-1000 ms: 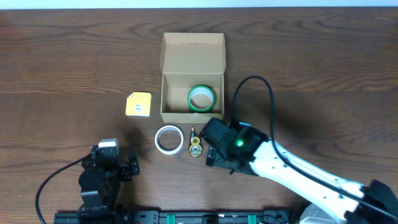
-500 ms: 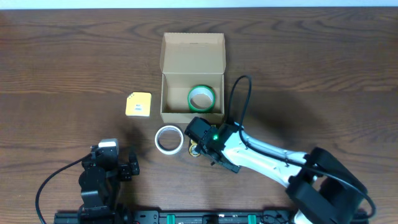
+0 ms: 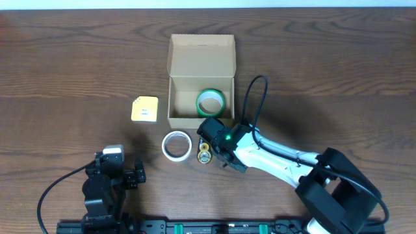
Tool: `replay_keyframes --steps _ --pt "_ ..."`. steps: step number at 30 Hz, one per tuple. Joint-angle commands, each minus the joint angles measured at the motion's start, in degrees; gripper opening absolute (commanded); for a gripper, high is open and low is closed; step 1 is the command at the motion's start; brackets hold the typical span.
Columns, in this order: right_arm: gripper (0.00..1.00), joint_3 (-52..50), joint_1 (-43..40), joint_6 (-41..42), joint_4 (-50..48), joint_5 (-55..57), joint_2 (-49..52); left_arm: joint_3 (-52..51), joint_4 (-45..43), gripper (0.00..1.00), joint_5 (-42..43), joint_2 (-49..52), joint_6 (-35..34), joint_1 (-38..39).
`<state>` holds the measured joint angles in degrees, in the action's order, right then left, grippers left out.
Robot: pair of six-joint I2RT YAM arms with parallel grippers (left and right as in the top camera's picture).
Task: Pack container
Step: 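Move the right gripper to the yellow highlighter and grasp it, then carry the highlighter into the box and release it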
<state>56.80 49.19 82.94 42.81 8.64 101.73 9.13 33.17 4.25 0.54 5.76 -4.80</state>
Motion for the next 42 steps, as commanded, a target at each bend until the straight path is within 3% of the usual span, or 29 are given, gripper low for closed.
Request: replay_keyframes --steps 1,7,13,24,27,34,42 --pt "0.20 -0.13 -0.42 -1.03 0.59 1.01 0.55 -0.39 -0.04 0.96 -0.20 -0.33 -0.66 0.11" --pt "0.03 -0.11 -0.42 -3.56 5.03 -1.60 0.48 -0.39 -0.04 0.96 -0.20 -0.33 -0.66 0.11" --pt "0.02 0.26 -0.42 -3.56 12.48 -1.53 -2.27 -0.39 -0.04 0.96 -0.20 -0.33 -0.66 0.11" --pt "0.01 0.42 -0.42 -11.28 17.35 3.41 -19.17 -0.39 -0.04 0.96 -0.20 -0.33 -0.66 0.11" --pt "0.01 3.48 -0.44 -20.37 17.22 5.38 -23.45 -0.39 -0.04 0.96 -0.20 -0.33 -0.66 0.11" --pt "0.01 17.99 -4.07 -44.04 14.23 11.93 -20.87 -0.39 -0.04 0.96 -0.20 -0.33 -0.66 0.11" --pt "0.02 30.99 -11.72 -63.21 8.55 9.11 -2.25 -0.39 -0.04 0.96 -0.20 -0.33 -0.66 0.11"
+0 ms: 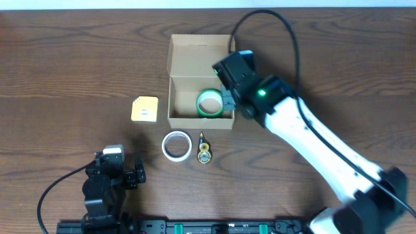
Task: Pack container
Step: 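Carry the highlighter into the box and release it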
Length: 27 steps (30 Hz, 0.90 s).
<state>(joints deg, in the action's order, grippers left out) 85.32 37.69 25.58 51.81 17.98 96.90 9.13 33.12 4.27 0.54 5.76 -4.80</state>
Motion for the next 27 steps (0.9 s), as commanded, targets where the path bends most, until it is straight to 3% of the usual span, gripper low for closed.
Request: replay_keyframes --steps 1,27 --pt "0.02 3.96 -0.22 -6.62 -0.46 -0.26 5.35 -0.39 0.00 0.96 -0.22 -0.33 -0.66 0.11" --pt "0.01 4.79 2.10 -12.85 -3.17 -8.57 16.81 -0.39 0.00 0.96 -0.22 -0.33 -0.66 0.11"
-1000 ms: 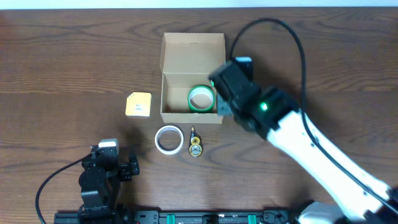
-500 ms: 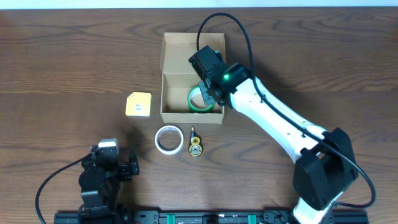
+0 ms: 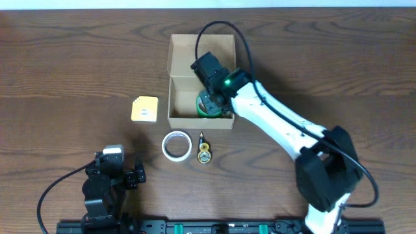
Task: Pack container
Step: 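Carry the highlighter into the box and release it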
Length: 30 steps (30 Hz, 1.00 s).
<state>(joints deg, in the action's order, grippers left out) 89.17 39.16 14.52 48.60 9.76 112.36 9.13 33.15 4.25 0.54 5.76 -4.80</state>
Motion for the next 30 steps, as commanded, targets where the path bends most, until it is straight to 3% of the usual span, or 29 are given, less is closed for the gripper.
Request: replay_keyframes --steps 1,6,8,9,12,19,22,26,30 --pt "0.01 0.94 0.63 -1.79 -0.02 -0.35 1.55 -0.39 -0.02 0.96 -0.22 -0.33 -0.66 0.11" --pt "0.04 0.94 0.61 -3.06 0.02 -0.13 1.55 -0.39 -0.02 0.95 -0.20 -0.33 -0.66 0.11" --pt "0.19 0.94 0.61 -3.06 0.02 -0.13 1.55 -0.39 -0.02 0.96 -0.22 -0.33 -0.66 0.11" --pt "0.35 0.94 0.63 -3.06 0.00 -0.13 1.55 -0.39 -0.02 0.96 -0.20 -0.33 -0.66 0.11" --pt "0.43 0.94 0.63 -3.04 -0.26 0.20 1.55 -0.39 -0.02 0.96 -0.20 -0.33 -0.66 0.11" --pt "0.42 6.38 0.63 -3.02 -3.06 2.19 1.22 -0.39 -0.02 0.96 -0.20 -0.33 -0.66 0.11" --pt "0.43 15.26 0.70 -2.60 1.79 2.27 -0.79 -0.39 -0.02 0.95 -0.20 -0.33 -0.66 0.11" --pt "0.57 22.56 1.57 0.72 16.15 2.47 -4.76 -0.39 -0.02 0.96 -0.20 -0.33 -0.66 0.11" --pt "0.69 22.18 3.32 9.60 29.35 2.51 -9.94 -0.39 -0.02 0.96 -0.20 -0.33 -0.66 0.11"
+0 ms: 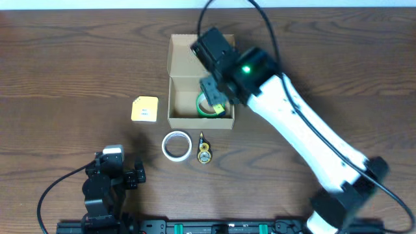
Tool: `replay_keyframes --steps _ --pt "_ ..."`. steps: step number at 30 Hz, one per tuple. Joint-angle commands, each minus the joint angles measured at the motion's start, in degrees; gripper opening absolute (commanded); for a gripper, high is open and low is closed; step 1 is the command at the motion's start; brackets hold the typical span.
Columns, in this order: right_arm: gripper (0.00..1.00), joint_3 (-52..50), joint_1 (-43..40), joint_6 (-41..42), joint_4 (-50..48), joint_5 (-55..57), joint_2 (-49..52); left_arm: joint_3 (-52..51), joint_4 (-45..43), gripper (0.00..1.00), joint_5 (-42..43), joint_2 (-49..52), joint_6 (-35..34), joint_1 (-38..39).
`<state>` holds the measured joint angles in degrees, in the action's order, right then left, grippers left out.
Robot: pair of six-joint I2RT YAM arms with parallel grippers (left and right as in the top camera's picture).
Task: Pack container
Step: 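Carry the highlighter into the box and release it, then lower the right gripper onto the correction tape dispenser and grasp it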
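An open cardboard box (185, 65) stands at the table's middle, its lid flap folded back. A green tape roll (202, 108) lies in its right half, partly hidden. My right gripper (214, 96) hangs over that roll; whether its fingers are apart cannot be told from above. In front of the box, on the table, lie a white tape roll (176, 145) and a small gold and black object (204, 155). A yellow pad (144, 109) lies left of the box. My left gripper (138, 175) rests at the near left, its state unclear.
The right arm's white link (305, 136) runs diagonally from the near right edge up to the box. A black cable (260, 10) loops above it. The left arm's cable (55, 188) trails along the near left edge.
My right gripper was low inside the box on the green roll; now it sits higher over the roll and the arm is stretched out. Nothing on the table has moved.
My right gripper was first in front of the box, beside the gold and black object. Then it was above the box's right wall, with the object still on the table. Then it was down at the green roll, and now it is above it.
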<state>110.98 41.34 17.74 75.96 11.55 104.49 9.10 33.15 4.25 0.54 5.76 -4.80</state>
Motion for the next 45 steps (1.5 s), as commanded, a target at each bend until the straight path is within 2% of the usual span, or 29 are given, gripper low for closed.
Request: replay_keyframes --steps 1,4,11,14,16,20,23,30,33,35,39,42,45 --pt "0.71 -1.05 1.46 9.22 4.79 1.36 -3.50 -0.37 -0.02 0.96 -0.20 -0.33 -0.66 0.11" --pt "0.73 -10.71 1.55 10.51 5.18 2.43 -8.35 -0.37 -0.02 0.95 -0.20 -0.33 -0.66 0.11" --pt "0.83 -37.77 2.29 10.93 -7.65 -2.60 -22.82 -0.37 -0.02 0.96 -0.20 -0.33 -0.66 0.11" --pt "0.84 -48.09 5.25 17.79 -14.86 -4.09 -26.34 -0.37 -0.02 0.96 -0.22 -0.33 -0.66 0.11" --pt "0.84 -51.43 8.41 24.22 -18.18 -3.98 -26.36 -0.37 -0.02 0.96 -0.20 -0.33 -0.66 0.11" --pt "0.86 -52.46 14.88 40.13 -24.65 -0.11 -24.70 -0.37 -0.02 0.96 -0.20 -0.33 -0.66 0.11" --pt "0.99 -52.46 16.63 48.37 -28.28 0.85 -21.84 -0.37 -0.02 0.96 -0.20 -0.33 -0.66 0.11" --pt "0.99 -52.43 16.72 60.54 -31.30 -2.73 -11.93 -0.37 -0.02 0.96 -0.20 -0.33 -0.66 0.11" --pt "0.99 -52.43 16.72 60.02 -34.42 -4.17 -9.79 -0.37 -0.02 0.96 -0.20 -0.33 -0.66 0.11" --pt "0.99 -52.43 16.72 54.93 -40.04 -4.52 -9.68 -0.37 -0.02 0.96 -0.20 -0.33 -0.66 0.11" --pt "0.99 -52.43 16.72 50.49 -46.07 -4.24 -9.66 -0.37 -0.02 0.96 -0.20 -0.33 -0.66 0.11" --pt "0.81 -52.43 16.72 50.90 -45.51 -3.67 -9.60 -0.37 -0.02 0.95 -0.20 -0.33 -0.66 0.11" --pt "0.81 -52.43 16.72 52.70 -44.57 -3.21 -9.27 -0.37 -0.02 0.96 -0.20 -0.33 -0.66 0.11"
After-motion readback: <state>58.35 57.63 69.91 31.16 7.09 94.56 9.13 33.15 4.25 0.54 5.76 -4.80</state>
